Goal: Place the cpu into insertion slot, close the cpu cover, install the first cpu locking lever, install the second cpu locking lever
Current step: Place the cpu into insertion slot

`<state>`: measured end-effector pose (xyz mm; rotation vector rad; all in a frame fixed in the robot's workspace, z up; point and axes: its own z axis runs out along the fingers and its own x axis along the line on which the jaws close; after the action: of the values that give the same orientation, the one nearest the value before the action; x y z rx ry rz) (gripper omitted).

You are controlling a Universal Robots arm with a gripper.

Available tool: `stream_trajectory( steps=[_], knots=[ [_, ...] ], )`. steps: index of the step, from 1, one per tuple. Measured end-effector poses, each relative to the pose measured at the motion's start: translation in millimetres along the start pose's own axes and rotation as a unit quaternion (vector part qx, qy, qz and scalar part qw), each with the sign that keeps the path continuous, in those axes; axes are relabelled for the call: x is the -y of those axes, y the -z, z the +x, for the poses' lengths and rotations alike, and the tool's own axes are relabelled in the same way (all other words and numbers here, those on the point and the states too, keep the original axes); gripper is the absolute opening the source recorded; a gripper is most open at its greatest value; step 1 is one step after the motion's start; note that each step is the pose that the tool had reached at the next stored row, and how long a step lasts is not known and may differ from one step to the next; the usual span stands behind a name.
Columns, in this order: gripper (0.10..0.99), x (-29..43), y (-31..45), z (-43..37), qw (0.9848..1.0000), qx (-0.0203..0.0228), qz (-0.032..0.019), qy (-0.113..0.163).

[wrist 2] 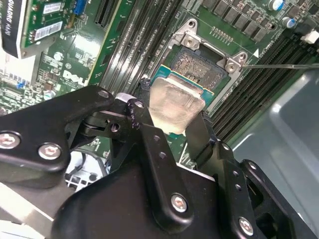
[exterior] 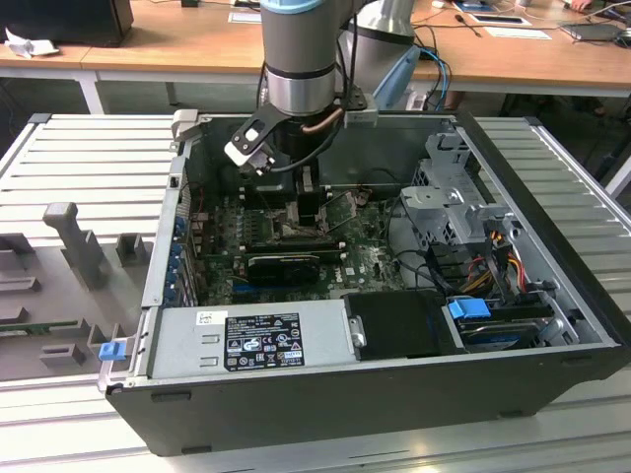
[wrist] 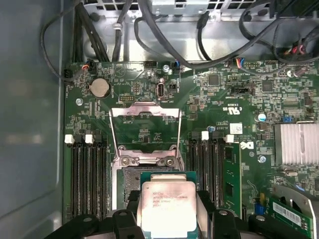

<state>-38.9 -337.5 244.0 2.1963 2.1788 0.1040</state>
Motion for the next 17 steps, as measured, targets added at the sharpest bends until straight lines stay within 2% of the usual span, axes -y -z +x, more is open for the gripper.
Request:
stream_trajectory(
  steps=[17],
  knots=[
    [0.529, 3.4, -7.3, 1.4, 1.0, -0.0001, 0.0001, 0.0]
  ],
)
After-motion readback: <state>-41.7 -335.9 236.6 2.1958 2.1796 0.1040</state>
